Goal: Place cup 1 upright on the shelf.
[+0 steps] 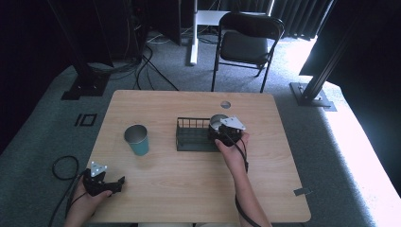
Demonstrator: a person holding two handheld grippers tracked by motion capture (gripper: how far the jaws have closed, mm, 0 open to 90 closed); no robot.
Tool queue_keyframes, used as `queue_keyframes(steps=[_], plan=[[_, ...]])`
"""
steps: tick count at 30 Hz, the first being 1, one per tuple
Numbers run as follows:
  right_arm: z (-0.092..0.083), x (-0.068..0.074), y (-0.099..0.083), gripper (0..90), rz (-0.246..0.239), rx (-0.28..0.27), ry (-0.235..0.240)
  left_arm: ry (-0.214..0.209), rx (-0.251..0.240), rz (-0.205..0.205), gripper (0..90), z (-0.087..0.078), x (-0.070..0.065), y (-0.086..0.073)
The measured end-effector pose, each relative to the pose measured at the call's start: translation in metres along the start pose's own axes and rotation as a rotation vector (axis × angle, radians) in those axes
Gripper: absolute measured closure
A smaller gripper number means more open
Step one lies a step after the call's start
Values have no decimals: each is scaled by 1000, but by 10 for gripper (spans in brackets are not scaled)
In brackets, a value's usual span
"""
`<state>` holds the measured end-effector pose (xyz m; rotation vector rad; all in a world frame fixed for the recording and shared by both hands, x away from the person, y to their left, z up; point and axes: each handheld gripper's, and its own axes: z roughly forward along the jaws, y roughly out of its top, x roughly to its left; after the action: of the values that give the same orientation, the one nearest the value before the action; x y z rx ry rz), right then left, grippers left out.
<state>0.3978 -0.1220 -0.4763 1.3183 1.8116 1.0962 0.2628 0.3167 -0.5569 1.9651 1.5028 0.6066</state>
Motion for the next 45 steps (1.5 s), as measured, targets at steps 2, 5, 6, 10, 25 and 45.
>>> queue_keyframes(steps=[2,5,6,10,25,45], plan=[[1,0,-2,182,2,3,-1,0,0,0,22,0,0,0],[3,0,-4,181,3,8,0,0,0,0,22,0,0,0],[4,0,-5,181,2,13,2,0,0,0,22,0,0,0],[6,1,-9,181,15,11,6,0,0,0,22,0,0,0],[7,-2,-12,176,22,-1,31,0,0,0,22,0,0,0],[-22,-11,-9,115,-19,-8,73,0,0,0,22,0,0,0]])
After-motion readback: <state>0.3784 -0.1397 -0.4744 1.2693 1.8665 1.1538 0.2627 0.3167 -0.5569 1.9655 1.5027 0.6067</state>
